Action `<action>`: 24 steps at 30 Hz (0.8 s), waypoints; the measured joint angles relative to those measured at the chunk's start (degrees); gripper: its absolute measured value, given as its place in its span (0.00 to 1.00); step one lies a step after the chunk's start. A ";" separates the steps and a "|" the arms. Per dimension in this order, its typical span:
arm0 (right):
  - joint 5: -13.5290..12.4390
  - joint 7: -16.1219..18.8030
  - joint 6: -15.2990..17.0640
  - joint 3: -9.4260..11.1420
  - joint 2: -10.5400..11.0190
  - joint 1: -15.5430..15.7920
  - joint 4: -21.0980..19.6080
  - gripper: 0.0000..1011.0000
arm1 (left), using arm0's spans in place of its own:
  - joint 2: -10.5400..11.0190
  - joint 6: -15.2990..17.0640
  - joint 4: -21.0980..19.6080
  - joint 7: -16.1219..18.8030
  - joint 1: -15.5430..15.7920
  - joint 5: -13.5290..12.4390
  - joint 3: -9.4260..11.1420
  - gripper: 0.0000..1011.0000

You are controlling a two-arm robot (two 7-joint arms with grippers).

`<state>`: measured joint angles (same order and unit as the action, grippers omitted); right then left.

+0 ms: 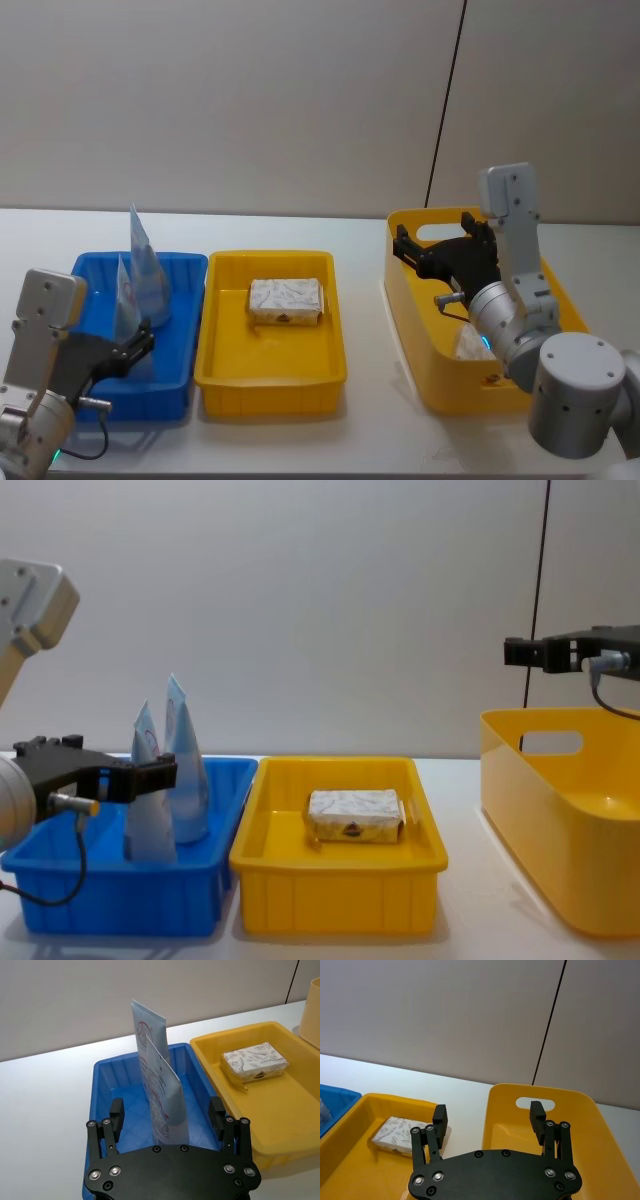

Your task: Bimanual collaborative sorting of washing and personal care products

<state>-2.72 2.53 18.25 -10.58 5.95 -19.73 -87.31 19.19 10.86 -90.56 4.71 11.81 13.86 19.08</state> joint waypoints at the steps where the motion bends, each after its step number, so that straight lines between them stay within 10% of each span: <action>1: 0.00 0.00 -0.01 0.00 0.00 0.01 -0.01 0.99 | -0.11 0.01 0.43 -0.26 0.25 0.14 -0.06 0.99; 24: 0.00 0.10 -0.10 0.00 0.00 0.07 -0.11 0.99 | -4.07 -4.75 15.66 -7.21 8.58 1.99 -0.02 0.99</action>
<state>-2.71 2.63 18.15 -10.58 5.95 -19.66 -87.42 15.12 6.11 -74.89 -2.50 20.40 15.85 19.06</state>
